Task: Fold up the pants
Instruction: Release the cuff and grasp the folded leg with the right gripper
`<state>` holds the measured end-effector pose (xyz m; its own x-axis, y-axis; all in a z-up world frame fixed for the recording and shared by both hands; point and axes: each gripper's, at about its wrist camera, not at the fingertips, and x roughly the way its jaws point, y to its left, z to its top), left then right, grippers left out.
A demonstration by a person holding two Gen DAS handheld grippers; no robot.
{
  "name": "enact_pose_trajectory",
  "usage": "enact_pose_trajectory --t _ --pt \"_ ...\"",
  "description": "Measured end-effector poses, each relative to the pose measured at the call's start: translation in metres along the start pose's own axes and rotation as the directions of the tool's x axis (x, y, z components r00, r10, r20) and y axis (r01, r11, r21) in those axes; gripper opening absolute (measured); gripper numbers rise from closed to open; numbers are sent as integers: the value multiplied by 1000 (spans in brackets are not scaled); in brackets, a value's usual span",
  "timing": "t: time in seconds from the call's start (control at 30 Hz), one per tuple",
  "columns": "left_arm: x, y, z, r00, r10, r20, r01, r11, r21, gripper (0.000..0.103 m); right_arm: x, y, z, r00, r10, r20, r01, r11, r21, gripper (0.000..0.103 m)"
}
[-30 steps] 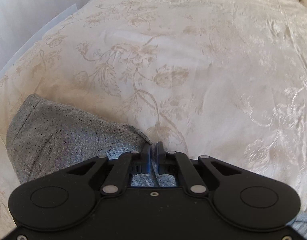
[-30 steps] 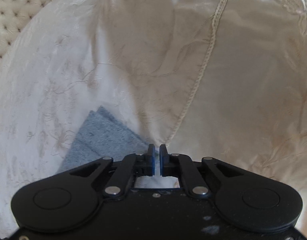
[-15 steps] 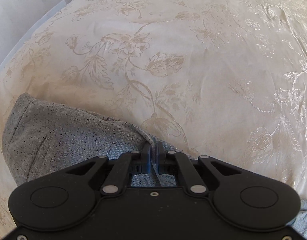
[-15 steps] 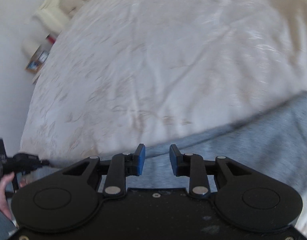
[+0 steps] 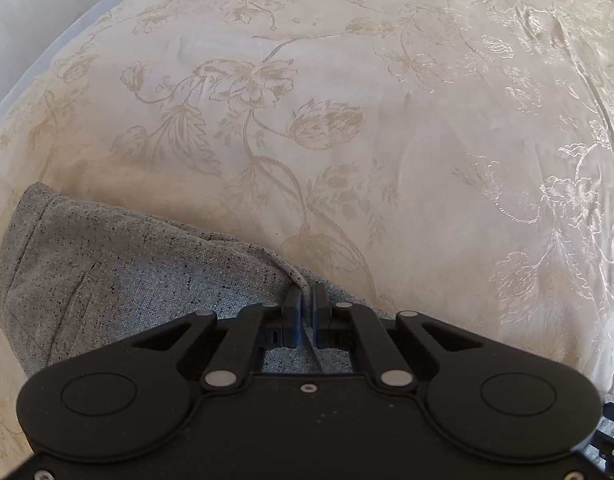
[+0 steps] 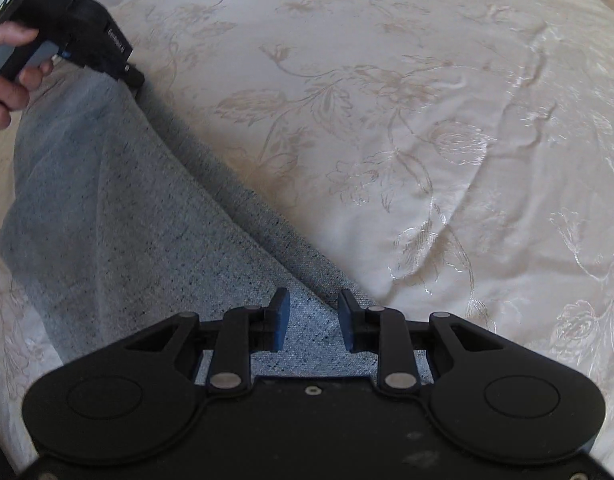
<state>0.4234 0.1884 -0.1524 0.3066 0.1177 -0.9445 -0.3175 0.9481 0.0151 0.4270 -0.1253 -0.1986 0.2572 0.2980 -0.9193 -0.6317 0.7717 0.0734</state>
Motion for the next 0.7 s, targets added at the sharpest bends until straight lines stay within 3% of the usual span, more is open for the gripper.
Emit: enact_pose_trajectory --t 0.2,0.23,0.27,0.4,0.53,0.63,0.7 --pt "0 -1 -2 1000 5 6 -5 1000 6 7 22 4 3 998 0 -69 -11 988 -154 28" --pt "-1 0 -3 1000 4 6 -4 1000 2 7 21 5 1 998 2 -65 -13 986 -167 21" --pt "-2 0 -3 1000 4 7 -4 1000 -2 7 19 6 0 998 14 -63 -25 984 -175 4" --pt "-11 1 -2 1000 -4 22 5 1000 -19 7 -3 8 -10 1000 -2 -1 1 988 -155 4" --pt "-11 -5 4 1000 -7 25 7 1000 -14 7 -22 -3 -10 995 -70 71 76 993 -92 3" --pt "13 -12 4 999 30 -27 -29 999 24 14 -12 -13 -7 996 -70 50 73 996 -44 4" --pt "24 -14 3 997 46 -66 -43 997 59 18 3 -18 -8 994 -109 23 109 994 -11 11"
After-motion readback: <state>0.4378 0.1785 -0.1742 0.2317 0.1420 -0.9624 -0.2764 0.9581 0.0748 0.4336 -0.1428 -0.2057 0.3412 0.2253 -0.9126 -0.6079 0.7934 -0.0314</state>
